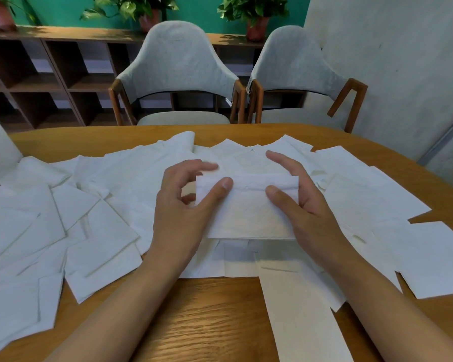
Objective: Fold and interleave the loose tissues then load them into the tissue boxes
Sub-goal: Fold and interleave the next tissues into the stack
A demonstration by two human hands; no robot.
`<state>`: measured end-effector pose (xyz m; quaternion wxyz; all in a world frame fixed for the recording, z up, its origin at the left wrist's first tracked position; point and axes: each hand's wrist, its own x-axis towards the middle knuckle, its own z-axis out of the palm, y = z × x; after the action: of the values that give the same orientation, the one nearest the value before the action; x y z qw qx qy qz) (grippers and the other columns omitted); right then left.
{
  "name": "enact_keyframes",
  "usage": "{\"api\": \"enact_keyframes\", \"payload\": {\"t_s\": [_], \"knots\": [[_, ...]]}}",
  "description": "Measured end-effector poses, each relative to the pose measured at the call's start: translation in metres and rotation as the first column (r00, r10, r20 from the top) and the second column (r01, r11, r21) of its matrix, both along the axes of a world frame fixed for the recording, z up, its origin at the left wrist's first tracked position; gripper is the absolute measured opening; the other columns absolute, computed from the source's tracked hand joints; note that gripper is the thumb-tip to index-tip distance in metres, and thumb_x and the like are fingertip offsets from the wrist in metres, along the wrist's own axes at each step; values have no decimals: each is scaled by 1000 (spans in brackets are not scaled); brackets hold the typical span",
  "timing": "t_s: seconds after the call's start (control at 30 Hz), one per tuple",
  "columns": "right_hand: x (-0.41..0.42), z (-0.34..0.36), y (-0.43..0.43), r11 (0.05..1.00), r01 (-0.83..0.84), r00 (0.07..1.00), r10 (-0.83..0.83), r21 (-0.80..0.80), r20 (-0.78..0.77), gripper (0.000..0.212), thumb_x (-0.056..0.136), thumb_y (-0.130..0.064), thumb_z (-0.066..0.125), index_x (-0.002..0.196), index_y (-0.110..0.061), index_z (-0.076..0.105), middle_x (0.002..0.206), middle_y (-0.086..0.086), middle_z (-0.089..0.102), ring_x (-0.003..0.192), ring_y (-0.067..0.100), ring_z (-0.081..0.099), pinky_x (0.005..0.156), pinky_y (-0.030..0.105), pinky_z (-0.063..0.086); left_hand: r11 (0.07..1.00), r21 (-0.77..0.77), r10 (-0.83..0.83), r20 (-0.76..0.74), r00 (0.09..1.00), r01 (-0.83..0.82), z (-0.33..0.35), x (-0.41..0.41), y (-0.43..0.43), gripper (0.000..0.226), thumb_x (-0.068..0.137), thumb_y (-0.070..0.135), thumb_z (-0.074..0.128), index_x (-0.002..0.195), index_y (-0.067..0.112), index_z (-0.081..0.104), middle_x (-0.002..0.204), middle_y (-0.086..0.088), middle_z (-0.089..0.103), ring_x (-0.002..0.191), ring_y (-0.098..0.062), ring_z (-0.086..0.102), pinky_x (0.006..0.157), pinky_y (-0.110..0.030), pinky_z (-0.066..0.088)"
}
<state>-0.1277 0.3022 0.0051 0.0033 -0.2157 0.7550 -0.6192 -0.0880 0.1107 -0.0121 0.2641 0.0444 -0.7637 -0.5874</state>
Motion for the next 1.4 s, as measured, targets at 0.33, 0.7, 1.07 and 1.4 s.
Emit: {"api": "enact_keyframes", "payload": {"t_s": [0.33, 0.7, 1.07, 1.4], "knots": [[-6, -1, 10, 995, -100, 994, 100, -5, 32, 52, 89, -33, 65, 136, -51, 51, 138, -39, 45, 123, -15, 48, 90, 10, 47, 986, 85, -145, 15, 989, 143, -1, 0, -1, 45, 98, 31, 70, 135, 51, 53, 138, 8, 62, 107, -12, 69, 65, -21, 56], [-18, -8, 20, 982, 166, 986, -162, 94, -47, 31, 94, -7, 66, 110, -32, 75, 104, -46, 63, 107, -24, 51, 83, -5, 37, 811, -562, -277, -122, 953, 164, -15, 2, 1, 25, 88, 9, 76, 109, 23, 73, 126, 3, 54, 119, -14, 54, 94, -26, 49], [-22, -15, 19, 974, 192, 981, -187, 120, -54, 29, 95, -15, 65, 112, -37, 75, 117, -36, 65, 114, -21, 49, 85, -6, 36, 507, -462, -610, 404, 682, 727, -12, 13, 12, 30, 85, 25, 72, 108, 44, 80, 119, 26, 53, 121, -5, 49, 101, -27, 46], [-18, -12, 19, 980, 150, 988, -144, 133, -58, 29, 96, -12, 63, 113, -32, 74, 113, -37, 66, 114, -20, 51, 86, -5, 35, 502, -452, -635, 386, 669, 737, -15, 14, 16, 10, 90, 41, 79, 99, 44, 82, 126, 25, 53, 124, -10, 48, 103, -37, 46]]}}
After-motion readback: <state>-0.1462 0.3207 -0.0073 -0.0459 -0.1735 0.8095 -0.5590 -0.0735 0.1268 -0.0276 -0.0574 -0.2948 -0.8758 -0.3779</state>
